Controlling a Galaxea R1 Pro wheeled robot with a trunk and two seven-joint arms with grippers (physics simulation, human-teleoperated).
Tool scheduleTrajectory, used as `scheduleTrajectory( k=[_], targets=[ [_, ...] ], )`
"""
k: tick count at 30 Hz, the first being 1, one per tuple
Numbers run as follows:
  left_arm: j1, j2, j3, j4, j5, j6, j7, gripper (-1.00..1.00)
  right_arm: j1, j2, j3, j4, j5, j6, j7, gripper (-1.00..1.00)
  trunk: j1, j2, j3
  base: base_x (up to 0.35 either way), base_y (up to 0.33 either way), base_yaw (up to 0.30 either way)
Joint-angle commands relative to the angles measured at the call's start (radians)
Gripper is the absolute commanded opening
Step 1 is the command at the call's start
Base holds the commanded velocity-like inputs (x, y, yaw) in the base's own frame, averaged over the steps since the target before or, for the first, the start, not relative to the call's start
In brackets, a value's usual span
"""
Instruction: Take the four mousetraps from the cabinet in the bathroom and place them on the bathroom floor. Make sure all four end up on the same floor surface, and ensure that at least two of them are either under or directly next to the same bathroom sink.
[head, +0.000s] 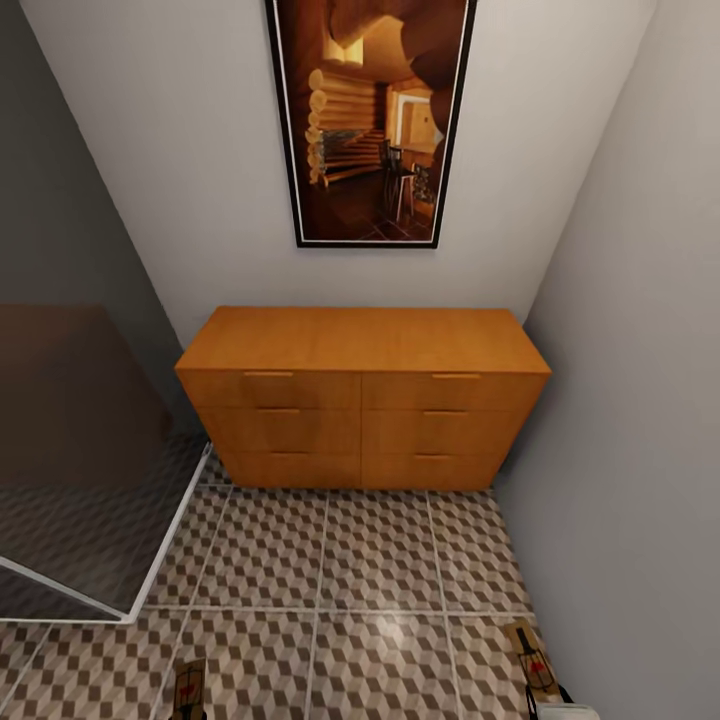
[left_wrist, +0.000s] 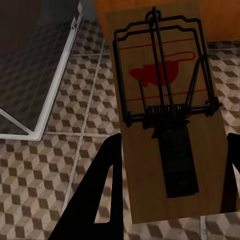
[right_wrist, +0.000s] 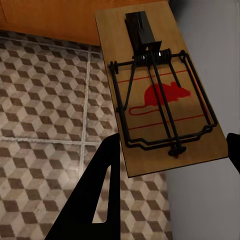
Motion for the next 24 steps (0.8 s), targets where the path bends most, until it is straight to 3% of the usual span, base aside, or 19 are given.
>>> scheduleTrajectory(
  k=[1,24],
  targets=[
    [-0.001,0.000,-0.008,0.003,0.001,-0.004,0.010,-1.00,-0.001,0.000,-0.008,0.001,0.009,-0.003,0.000,-1.00,0.001,-0.002,0.000,0.000,0.000,0.000],
    [-0.001,-0.002,-0.008,0.003,0.001,-0.004,0.010,-1.00,-0.001,0.000,-0.008,0.001,0.009,-0.003,0.000,-1.00,0.001,-0.002,0.038,0.000,0.000,0.000]
  ],
)
